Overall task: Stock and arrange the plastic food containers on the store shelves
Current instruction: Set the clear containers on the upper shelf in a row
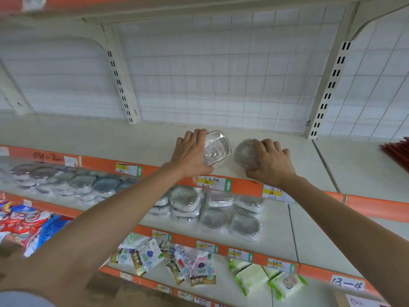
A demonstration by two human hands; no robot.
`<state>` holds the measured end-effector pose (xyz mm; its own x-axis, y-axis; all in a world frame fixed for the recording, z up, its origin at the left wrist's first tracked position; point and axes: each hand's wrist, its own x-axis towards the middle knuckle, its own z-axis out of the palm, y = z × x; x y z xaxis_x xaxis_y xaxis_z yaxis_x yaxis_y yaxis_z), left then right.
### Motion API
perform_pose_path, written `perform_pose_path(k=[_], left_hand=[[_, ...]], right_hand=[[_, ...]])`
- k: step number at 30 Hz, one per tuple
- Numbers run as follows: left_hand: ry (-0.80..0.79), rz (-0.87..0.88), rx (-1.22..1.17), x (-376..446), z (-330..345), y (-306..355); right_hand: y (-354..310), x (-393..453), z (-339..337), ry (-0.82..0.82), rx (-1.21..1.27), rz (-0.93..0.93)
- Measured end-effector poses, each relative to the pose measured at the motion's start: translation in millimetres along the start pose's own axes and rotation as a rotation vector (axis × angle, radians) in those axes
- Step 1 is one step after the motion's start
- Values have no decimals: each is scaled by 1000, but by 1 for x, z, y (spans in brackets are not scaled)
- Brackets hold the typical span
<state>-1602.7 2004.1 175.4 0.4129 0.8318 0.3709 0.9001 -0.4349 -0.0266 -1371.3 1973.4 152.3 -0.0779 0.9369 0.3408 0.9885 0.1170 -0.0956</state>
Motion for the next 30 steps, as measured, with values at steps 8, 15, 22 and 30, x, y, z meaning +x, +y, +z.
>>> perform_pose_path(k=[8,15,22,30], left_hand=[[-91,26,52,-71,4,-15],[-208,110,108,-127,35,-14],[-404,68,18,-154,82,1],[-490,8,-52,-150,169,22]], right_hand=[[-41,-69,1,-36,-27,-99],[-53,-118,29,-125,-170,-281],[-46,-152,88,-317,-50,-176],[-15,-167,166,-408,69,12]])
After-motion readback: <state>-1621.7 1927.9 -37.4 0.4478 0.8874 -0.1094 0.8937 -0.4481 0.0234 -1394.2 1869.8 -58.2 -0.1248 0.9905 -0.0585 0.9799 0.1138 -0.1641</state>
